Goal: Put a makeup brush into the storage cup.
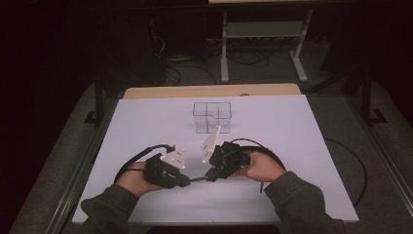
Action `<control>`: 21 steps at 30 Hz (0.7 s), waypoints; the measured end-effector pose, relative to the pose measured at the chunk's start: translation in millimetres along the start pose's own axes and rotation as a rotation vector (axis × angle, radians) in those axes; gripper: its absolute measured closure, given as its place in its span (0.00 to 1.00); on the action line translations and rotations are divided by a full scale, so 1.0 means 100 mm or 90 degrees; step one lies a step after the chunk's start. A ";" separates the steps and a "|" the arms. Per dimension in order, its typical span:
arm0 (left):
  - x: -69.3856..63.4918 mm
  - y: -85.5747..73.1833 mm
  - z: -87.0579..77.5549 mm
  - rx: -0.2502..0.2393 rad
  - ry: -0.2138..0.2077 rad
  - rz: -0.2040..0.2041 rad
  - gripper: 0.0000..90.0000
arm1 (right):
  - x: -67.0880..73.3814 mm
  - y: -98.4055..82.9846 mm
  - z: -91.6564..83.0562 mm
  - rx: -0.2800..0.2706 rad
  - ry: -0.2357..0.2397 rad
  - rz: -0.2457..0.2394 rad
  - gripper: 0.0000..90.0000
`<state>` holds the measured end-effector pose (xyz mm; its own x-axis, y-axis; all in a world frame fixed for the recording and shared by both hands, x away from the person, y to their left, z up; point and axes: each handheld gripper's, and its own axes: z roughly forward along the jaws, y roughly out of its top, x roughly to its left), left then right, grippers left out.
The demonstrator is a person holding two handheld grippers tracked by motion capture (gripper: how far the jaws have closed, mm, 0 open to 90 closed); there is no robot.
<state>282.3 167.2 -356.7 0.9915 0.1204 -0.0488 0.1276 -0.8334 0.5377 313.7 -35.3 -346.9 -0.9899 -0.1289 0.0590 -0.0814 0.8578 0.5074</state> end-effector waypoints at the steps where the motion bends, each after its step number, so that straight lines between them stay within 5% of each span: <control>1: 0.00 -0.01 0.01 -0.002 0.002 0.001 0.93 | 0.00 0.00 0.00 -0.001 -0.002 -0.003 0.92; 11: -0.02 -0.10 0.00 -0.033 0.000 -0.005 0.93 | 0.00 -0.09 0.01 -0.041 -0.012 0.031 0.72; 21: -0.01 -0.15 -0.01 -0.062 0.002 -0.014 0.94 | -0.02 -0.18 -0.07 -0.097 -0.005 0.045 0.80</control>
<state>279.1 179.7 -363.8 0.9885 0.1394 -0.0589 0.1459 -0.7745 0.6155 318.1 -54.1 -349.8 -0.9934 -0.0672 0.0927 0.0058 0.7790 0.6270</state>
